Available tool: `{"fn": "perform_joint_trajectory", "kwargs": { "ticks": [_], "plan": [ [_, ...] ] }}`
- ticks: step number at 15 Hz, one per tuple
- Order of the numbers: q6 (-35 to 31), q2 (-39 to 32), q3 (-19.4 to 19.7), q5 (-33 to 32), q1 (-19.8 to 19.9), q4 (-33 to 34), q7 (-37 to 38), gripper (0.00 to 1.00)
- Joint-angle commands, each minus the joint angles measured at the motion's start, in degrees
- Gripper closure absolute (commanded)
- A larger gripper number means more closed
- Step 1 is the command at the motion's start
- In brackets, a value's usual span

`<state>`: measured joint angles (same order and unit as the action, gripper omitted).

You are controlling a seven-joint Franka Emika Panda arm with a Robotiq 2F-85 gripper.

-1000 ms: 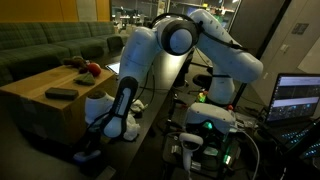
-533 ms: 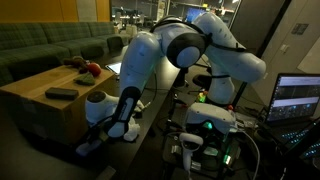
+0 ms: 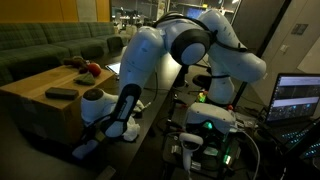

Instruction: Pick up all the objects on the box and put them on table, then pick up the all the objects on the table and put them on the box

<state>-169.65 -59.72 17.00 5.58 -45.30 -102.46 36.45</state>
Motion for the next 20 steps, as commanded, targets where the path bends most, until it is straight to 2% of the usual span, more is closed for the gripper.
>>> {"fn": "perform_joint_trajectory", "kwargs": {
  "ticks": [1,4,6,7,8,9,14,18,20],
  "plan": [
    [0.65,5.52,1.42,-0.32,-1.55,-3.47,-0.35,0.99],
    [0.96,8.11,1.29,-0.75,-1.66,-4.48,-0.56,0.99],
    [0.85,9.44,-0.80,-1.56,-0.17,-5.04,-2.86,0.99],
    [0.09,9.55,-1.99,-2.06,0.58,-5.11,-4.59,0.96],
    [-0.41,10.04,-3.81,-2.38,1.79,-5.46,-6.97,0.71],
    [-1.21,9.97,-5.45,-2.63,2.69,-5.52,-9.28,0.70],
    [-3.76,8.98,-12.53,-3.35,7.09,-5.39,-17.76,0.33],
    [-5.62,8.08,-16.60,-3.76,10.98,-5.48,-22.80,0.03],
    [-6.04,7.74,-18.60,-3.96,13.39,-5.44,-25.10,0.00]
  ]
}}
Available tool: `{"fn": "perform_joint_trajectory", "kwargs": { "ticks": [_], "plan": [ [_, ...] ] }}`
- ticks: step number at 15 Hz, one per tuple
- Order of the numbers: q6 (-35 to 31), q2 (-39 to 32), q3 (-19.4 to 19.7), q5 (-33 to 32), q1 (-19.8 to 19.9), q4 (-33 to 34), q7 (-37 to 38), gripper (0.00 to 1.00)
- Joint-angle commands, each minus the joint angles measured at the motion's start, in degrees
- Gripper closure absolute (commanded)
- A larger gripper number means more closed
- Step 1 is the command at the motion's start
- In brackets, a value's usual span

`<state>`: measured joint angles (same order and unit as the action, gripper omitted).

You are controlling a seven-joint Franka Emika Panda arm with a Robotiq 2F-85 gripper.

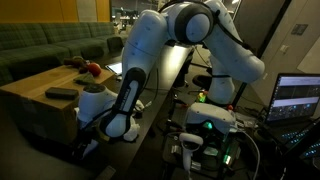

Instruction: Pick up all the objects on the box and put them on table, then pick up the all the objects on the table and put them on the box

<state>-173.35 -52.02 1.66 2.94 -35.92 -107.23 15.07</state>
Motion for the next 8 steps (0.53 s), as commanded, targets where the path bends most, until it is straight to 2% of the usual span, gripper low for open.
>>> {"fn": "perform_joint_trajectory", "kwargs": {
  "ticks": [1,3,8],
  "plan": [
    [-2.53,-0.24,-4.32,-1.56,5.34,-0.61,-5.03,0.00],
    [-2.31,-0.85,-7.65,-2.29,9.16,-0.36,-8.45,0.00],
    [-0.47,-3.44,-19.53,-5.79,21.92,0.03,-21.07,0.00]
  ]
}}
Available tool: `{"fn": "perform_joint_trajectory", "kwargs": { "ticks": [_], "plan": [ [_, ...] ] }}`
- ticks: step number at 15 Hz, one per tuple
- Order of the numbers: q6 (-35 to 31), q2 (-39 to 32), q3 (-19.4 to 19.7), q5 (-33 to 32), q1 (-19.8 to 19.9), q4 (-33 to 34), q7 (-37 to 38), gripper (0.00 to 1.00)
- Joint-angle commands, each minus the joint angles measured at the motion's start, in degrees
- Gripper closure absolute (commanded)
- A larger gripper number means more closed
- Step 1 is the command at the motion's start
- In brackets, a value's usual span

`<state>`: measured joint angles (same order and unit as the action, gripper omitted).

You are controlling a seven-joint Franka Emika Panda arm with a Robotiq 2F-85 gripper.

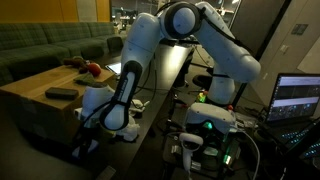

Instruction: Pick up all the objects on the box and put them on table, then pick up the all the objects on the table and put them on the box

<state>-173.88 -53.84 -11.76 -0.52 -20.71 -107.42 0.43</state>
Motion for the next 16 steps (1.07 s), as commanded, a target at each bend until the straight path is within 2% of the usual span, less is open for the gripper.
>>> {"fn": "perform_joint_trajectory", "kwargs": {
  "ticks": [1,3,5,16],
  "plan": [
    [0.57,-2.28,-7.35,-2.85,8.11,0.51,-7.94,0.00],
    [0.93,-3.74,-8.94,-3.58,10.12,0.97,-10.40,0.00],
    [0.65,-4.60,-8.76,-4.10,10.50,1.10,-11.38,0.00],
    [-5.82,-6.07,-0.88,-3.64,4.23,2.96,-7.19,0.00]
  ]
}}
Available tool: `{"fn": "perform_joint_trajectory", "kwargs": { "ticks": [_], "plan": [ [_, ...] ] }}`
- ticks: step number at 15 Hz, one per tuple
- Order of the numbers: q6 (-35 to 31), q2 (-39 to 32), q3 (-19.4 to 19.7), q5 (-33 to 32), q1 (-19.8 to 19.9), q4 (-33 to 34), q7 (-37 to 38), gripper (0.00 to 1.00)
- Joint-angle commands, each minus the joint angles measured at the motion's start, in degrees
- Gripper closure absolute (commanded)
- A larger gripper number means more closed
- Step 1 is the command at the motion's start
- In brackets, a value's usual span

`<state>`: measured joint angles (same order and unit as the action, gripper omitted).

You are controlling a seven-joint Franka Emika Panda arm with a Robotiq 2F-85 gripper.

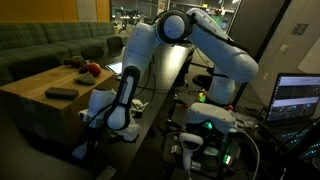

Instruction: Pick up all the objects on the box and put them on table, then pick up the all the objects on the table and put them on the box

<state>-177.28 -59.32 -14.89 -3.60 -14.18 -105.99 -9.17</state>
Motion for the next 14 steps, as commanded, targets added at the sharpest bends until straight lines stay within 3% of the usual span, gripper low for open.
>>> {"fn": "perform_joint_trajectory", "kwargs": {
  "ticks": [1,8,14],
  "plan": [
    [-2.44,-1.00,2.77,-0.44,-2.78,2.15,2.84,0.00],
    [-2.54,-3.16,7.83,0.03,-7.04,5.96,6.75,0.00],
    [-1.38,-5.13,9.66,0.15,-7.94,8.91,8.52,0.00]
  ]
}}
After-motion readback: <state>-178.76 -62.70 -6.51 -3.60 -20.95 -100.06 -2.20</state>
